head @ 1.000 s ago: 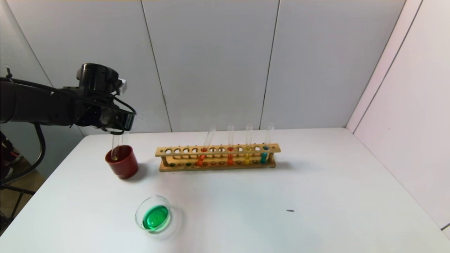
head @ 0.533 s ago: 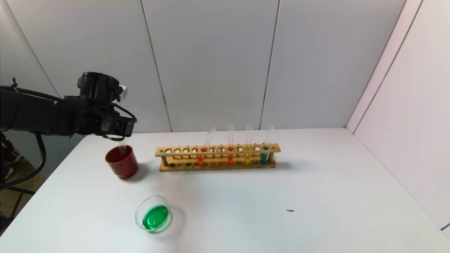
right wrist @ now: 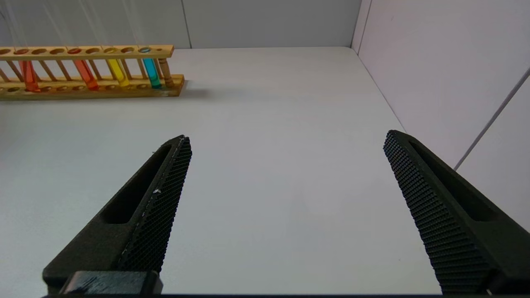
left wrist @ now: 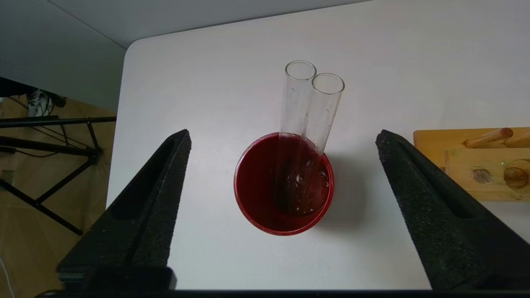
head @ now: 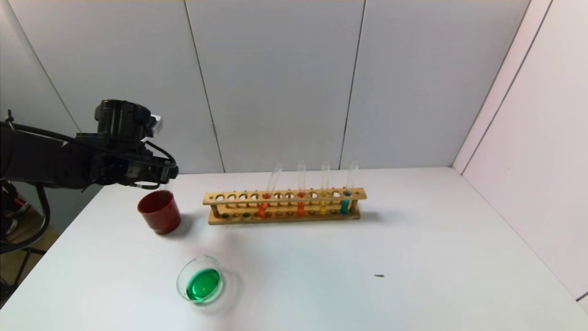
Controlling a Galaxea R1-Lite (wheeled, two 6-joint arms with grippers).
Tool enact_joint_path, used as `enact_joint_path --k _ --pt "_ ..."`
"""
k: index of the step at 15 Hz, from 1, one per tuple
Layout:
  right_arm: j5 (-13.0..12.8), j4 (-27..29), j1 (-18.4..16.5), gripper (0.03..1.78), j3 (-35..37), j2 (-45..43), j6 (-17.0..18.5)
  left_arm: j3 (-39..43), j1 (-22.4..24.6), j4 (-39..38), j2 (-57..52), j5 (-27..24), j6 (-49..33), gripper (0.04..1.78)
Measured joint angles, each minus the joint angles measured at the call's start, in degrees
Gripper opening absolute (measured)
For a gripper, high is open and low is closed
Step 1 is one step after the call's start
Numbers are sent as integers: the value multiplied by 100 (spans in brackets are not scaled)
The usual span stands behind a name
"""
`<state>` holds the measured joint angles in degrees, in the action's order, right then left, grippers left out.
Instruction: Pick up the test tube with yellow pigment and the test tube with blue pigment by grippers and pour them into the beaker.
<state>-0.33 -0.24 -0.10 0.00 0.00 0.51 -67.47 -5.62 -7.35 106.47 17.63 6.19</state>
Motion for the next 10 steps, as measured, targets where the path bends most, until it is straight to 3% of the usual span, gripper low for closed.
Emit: enact_joint_path --k 3,10 --pt "-2 0 0 170 0 0 1 196 6 7 -499 17 24 175" --pt "0 2 0 170 0 0 1 546 199 1093 -2877 48 205 175"
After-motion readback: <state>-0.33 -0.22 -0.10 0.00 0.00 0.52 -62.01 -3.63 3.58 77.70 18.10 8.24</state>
